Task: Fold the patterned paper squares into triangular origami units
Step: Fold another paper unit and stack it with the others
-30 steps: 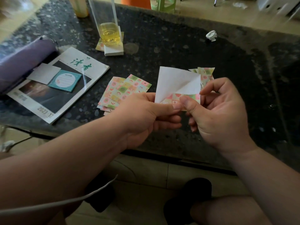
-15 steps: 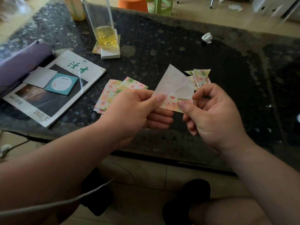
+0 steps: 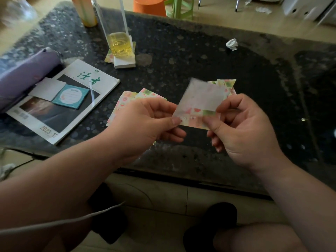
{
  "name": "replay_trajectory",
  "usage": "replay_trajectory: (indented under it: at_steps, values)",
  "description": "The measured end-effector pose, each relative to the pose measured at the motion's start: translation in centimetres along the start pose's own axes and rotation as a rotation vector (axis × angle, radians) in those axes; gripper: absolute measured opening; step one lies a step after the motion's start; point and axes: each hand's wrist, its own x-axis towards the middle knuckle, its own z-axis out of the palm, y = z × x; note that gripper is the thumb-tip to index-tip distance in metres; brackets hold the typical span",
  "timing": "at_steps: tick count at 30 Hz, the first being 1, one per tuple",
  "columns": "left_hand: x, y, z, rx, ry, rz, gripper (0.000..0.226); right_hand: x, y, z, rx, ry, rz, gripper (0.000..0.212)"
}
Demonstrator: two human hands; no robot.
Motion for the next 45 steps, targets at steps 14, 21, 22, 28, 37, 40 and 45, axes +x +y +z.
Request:
replay_trajectory:
  at_steps: [14,21,22,28,37,40,45]
  values:
    - [2.8,-4.5,-0.6,1.062,0.043,0.039,0.012,2.2,6.8,-1.5,-0.868,-0.142,-0.169,0.069]
    - [3.7,-6.9,-1.7,1.212,-0.023,0.192,0.009,2.4,9.2,-1.0,-0.838,-0.306,-0.295,0.019]
    - [3.7,-7.0,-1.8,1.221,-0.027,0.206,0.011,2.4,9.3,-1.0,-0.831,-0.309,-0.29,0.02]
    - [3.6,-7.9,-2.2,1.292,-0.046,0.367,0.018,2.6,9.5,-1.2,-0.806,-0.335,-0.292,0.021]
    - [3.5,-9.0,-3.0,1.482,-0.083,0.583,0.017,2.1,10.5,-2.2,-0.851,-0.372,-0.369,0.028]
    - [2.9,-8.9,-2.4,1.541,-0.064,0.578,0.015,2.0,10.8,-2.4,-0.842,-0.378,-0.372,0.027]
    - [-0.7,-10.3,0.2,1.668,-0.151,0.481,0.064,2.2,11.0,-2.6,-0.784,-0.375,-0.359,0.026]
